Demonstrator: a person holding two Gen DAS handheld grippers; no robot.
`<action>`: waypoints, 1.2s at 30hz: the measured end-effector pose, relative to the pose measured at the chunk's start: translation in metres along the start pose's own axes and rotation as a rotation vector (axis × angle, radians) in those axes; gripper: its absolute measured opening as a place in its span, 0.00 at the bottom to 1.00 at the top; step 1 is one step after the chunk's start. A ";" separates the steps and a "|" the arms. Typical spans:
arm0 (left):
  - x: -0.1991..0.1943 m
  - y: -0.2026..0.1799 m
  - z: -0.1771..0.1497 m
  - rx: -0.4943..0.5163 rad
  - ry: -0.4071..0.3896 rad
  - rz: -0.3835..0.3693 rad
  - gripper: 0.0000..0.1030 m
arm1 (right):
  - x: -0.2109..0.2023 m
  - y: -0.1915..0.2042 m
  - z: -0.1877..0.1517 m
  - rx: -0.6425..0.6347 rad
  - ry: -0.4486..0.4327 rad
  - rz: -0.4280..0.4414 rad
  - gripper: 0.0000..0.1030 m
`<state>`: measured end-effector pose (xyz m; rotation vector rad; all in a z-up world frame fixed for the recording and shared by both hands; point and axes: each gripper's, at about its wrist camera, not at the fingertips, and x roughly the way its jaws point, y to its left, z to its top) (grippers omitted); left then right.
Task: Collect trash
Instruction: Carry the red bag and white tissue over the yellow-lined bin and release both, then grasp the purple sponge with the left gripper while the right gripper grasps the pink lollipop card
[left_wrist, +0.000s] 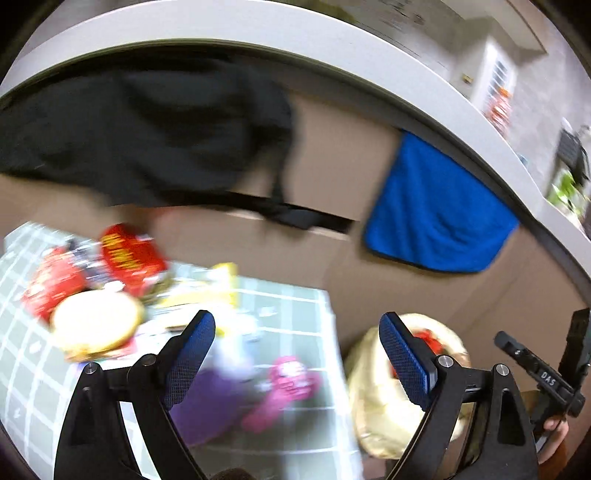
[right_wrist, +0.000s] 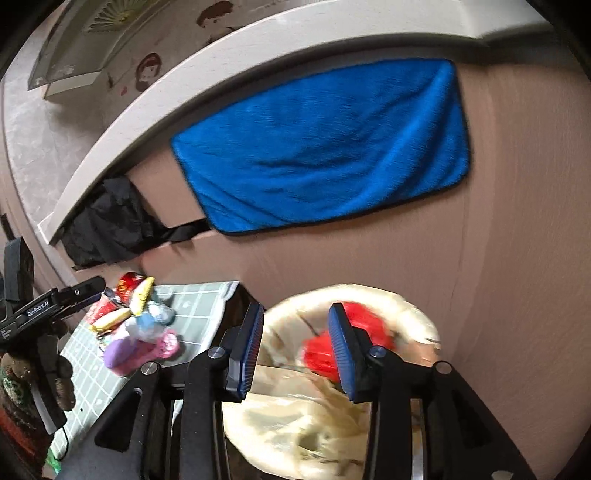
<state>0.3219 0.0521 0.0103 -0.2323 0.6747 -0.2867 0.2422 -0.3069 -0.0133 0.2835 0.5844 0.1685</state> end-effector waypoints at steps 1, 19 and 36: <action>-0.005 0.010 -0.002 -0.011 -0.004 0.012 0.88 | 0.001 0.006 0.000 -0.005 -0.004 0.008 0.34; 0.041 0.101 -0.052 -0.075 0.237 0.012 0.87 | 0.048 0.102 -0.045 -0.130 0.141 0.179 0.34; 0.009 0.088 -0.090 0.000 0.305 -0.065 0.75 | 0.058 0.119 -0.063 -0.177 0.215 0.212 0.34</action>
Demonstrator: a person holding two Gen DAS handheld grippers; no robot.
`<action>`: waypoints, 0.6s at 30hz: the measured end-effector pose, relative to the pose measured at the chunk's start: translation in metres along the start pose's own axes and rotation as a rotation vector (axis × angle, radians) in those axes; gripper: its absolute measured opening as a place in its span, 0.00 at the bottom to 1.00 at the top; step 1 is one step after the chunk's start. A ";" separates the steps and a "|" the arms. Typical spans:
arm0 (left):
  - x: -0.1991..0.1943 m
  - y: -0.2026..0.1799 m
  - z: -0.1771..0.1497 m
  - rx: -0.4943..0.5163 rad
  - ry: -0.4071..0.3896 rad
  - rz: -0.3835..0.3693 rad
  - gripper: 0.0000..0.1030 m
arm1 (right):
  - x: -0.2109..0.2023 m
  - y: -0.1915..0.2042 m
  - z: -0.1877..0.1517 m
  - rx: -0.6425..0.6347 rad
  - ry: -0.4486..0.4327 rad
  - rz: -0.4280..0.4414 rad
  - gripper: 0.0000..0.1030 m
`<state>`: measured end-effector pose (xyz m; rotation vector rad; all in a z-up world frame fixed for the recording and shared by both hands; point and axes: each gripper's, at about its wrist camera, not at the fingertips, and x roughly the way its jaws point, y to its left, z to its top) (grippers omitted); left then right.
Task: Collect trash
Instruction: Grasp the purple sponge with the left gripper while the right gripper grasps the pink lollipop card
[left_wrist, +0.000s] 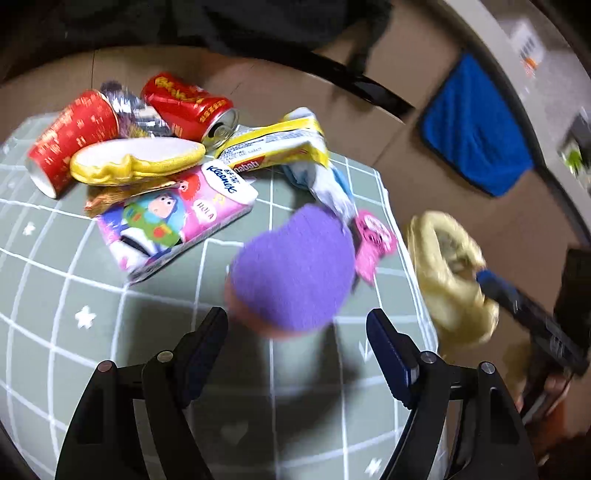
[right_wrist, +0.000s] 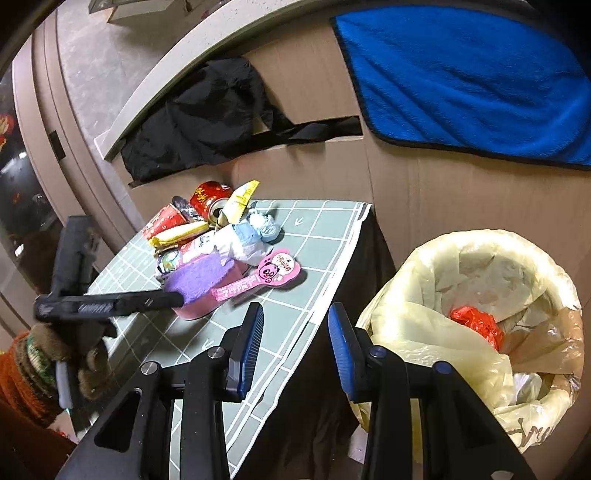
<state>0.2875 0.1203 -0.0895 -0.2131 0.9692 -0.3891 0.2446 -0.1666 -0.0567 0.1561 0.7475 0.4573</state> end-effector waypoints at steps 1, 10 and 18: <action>-0.006 -0.004 -0.003 0.042 -0.029 0.030 0.75 | 0.001 0.000 0.000 0.004 0.001 0.005 0.34; 0.023 -0.021 0.027 0.286 -0.060 0.089 0.92 | 0.005 0.001 -0.006 0.034 0.013 0.034 0.34; 0.049 -0.007 0.037 0.194 0.024 0.114 0.76 | -0.007 -0.003 -0.009 0.026 0.011 -0.027 0.34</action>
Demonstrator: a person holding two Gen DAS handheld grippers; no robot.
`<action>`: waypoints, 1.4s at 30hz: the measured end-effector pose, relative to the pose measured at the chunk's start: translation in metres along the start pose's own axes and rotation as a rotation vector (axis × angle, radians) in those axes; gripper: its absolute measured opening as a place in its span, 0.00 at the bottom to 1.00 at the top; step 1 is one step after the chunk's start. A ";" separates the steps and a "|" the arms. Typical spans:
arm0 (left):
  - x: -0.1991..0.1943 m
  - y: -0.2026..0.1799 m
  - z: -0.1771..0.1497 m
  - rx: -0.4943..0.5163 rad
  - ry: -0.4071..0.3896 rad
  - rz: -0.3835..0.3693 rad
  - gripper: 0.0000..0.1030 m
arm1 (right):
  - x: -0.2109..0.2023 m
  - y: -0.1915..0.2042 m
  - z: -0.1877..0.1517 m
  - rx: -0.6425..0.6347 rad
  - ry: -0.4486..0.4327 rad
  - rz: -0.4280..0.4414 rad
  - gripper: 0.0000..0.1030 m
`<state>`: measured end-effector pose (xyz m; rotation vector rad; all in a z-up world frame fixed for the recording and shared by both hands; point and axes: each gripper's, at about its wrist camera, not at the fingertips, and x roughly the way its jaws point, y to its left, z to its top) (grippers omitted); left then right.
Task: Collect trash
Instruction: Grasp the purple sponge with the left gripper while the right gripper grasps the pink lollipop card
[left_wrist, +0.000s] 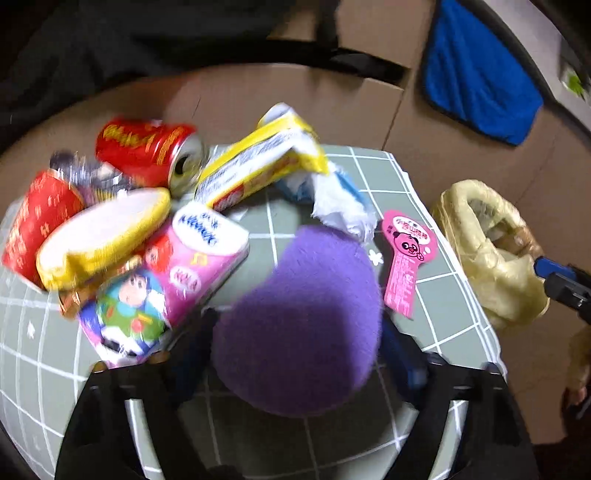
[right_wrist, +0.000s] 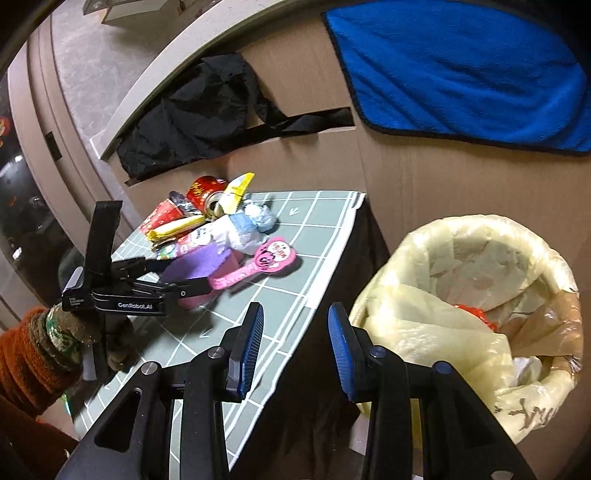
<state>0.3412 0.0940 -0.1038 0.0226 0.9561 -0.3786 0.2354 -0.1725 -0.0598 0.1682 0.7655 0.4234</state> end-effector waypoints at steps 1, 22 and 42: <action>-0.002 0.001 -0.001 -0.008 -0.002 0.006 0.76 | 0.000 -0.001 0.001 0.005 0.000 -0.001 0.34; -0.125 0.071 -0.083 -0.395 -0.244 0.207 0.75 | 0.131 0.040 0.043 0.132 0.147 -0.087 0.38; -0.126 0.059 -0.071 -0.371 -0.283 0.143 0.75 | 0.132 0.093 0.060 -0.183 0.101 -0.171 0.39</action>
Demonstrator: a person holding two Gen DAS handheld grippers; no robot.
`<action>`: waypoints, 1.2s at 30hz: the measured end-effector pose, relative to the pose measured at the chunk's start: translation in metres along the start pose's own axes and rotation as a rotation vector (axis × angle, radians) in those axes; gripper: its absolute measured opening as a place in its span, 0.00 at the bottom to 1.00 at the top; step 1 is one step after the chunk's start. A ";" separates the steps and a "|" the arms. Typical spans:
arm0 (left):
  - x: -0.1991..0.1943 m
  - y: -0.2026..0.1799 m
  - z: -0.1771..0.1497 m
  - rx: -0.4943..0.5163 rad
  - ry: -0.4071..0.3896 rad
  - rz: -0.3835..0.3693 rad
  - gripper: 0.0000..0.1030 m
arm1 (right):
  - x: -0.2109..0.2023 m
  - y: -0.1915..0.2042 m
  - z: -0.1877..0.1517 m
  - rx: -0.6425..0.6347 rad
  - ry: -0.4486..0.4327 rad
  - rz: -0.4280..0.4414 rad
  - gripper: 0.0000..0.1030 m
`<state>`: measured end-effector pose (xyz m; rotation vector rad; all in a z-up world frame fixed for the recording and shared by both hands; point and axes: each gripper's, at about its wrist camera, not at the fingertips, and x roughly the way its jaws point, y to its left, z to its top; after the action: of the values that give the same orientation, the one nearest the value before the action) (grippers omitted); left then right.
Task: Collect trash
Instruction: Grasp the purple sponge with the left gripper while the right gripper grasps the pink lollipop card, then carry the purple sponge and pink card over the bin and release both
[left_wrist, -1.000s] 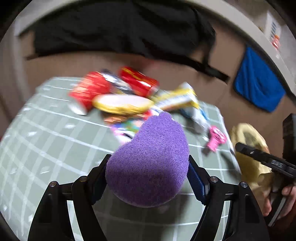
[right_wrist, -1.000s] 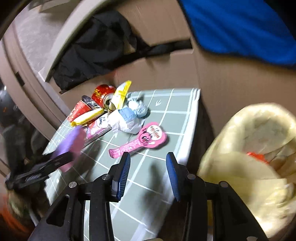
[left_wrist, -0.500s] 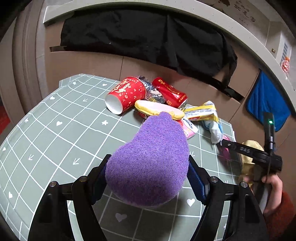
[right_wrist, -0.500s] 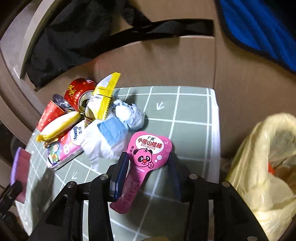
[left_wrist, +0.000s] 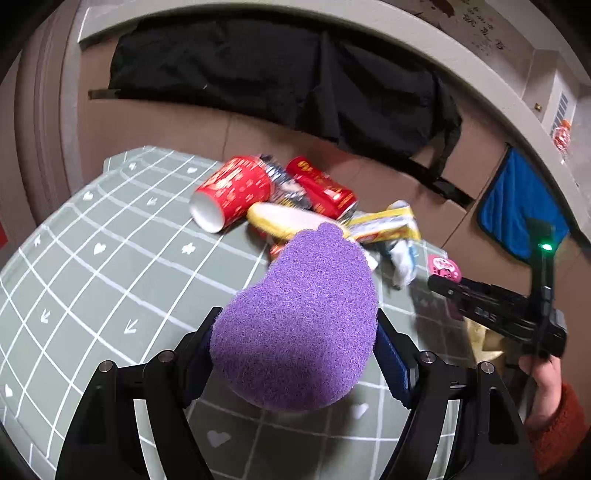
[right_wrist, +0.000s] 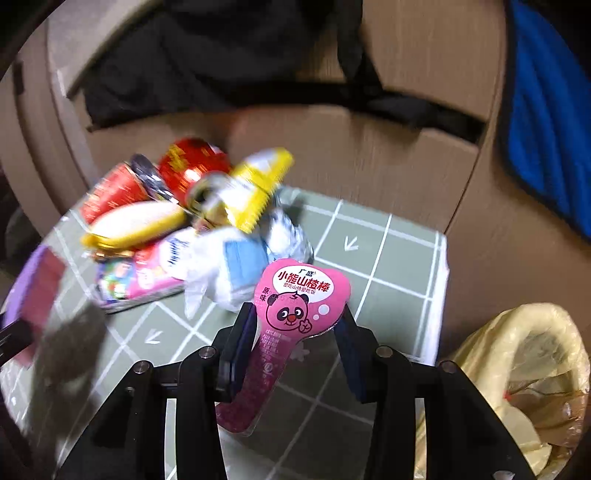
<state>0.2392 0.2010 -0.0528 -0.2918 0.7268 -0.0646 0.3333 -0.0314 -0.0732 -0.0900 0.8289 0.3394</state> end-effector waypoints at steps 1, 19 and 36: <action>-0.002 -0.004 0.003 0.008 -0.008 -0.002 0.75 | -0.008 -0.001 0.000 0.001 -0.015 0.011 0.39; -0.043 -0.170 0.052 0.203 -0.212 -0.136 0.75 | -0.180 -0.071 -0.010 -0.036 -0.363 0.003 0.39; -0.025 -0.296 0.022 0.362 -0.180 -0.258 0.75 | -0.259 -0.176 -0.058 0.115 -0.453 -0.178 0.39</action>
<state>0.2480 -0.0731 0.0635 -0.0415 0.4837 -0.4056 0.1886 -0.2773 0.0681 0.0215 0.3860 0.1343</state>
